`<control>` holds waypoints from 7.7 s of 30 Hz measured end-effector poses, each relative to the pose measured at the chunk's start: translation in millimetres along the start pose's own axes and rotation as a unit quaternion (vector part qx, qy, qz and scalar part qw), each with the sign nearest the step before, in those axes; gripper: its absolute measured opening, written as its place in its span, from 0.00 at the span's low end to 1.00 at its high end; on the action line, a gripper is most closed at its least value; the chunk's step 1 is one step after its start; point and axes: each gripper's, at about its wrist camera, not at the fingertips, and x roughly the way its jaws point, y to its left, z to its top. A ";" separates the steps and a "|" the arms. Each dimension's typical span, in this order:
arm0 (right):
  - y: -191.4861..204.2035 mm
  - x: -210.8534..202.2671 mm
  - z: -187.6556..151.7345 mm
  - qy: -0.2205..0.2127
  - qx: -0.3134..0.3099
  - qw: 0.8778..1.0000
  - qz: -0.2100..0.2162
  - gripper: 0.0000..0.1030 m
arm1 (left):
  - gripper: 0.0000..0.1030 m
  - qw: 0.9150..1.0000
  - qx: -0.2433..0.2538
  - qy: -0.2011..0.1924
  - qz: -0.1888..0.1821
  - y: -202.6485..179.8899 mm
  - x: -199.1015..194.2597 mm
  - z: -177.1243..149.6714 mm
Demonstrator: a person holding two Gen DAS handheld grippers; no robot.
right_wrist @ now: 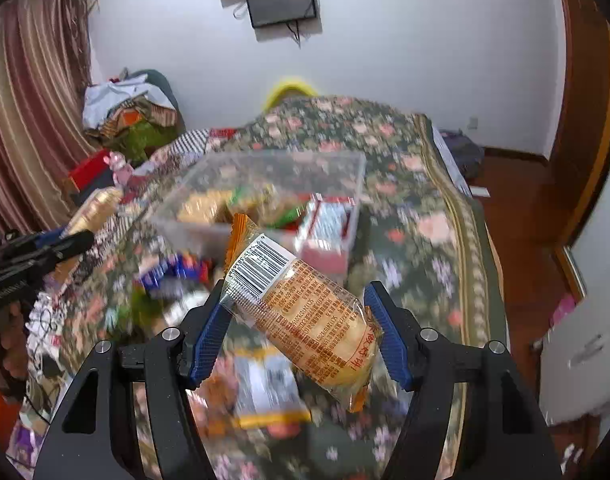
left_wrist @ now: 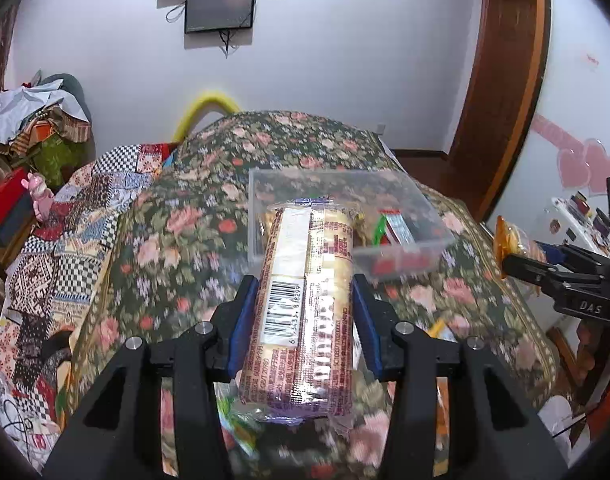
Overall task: Organize snacks
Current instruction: 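Place both held snacks into the clear box and open both tools, then grasp the orange cookie bag with the right tool while the left grasps the green pea-snack bag, then carry both bags over the clear box, lower them in and open both tools, then grasp the yellow-edged white packet with the right tool while the left grasps the green jelly cup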
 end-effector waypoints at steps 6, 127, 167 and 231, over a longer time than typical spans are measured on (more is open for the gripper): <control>8.9 9.9 27.3 -0.025 -0.007 1.000 0.006 0.62 | 0.45 1.000 -0.006 -0.014 0.010 11.5 18.1 26.5; 37.1 7.9 -14.3 -0.020 0.019 0.998 0.050 0.50 | 0.32 1.000 0.000 0.010 0.012 20.2 3.9 -30.7; -7.6 132.3 79.4 -0.010 0.004 1.000 -0.013 0.50 | 0.33 0.997 -0.053 0.052 0.013 4.9 165.2 85.0; 12.3 68.3 -84.3 0.106 0.019 0.994 0.033 0.67 | 0.58 0.991 -0.029 0.131 0.002 25.7 81.2 -80.5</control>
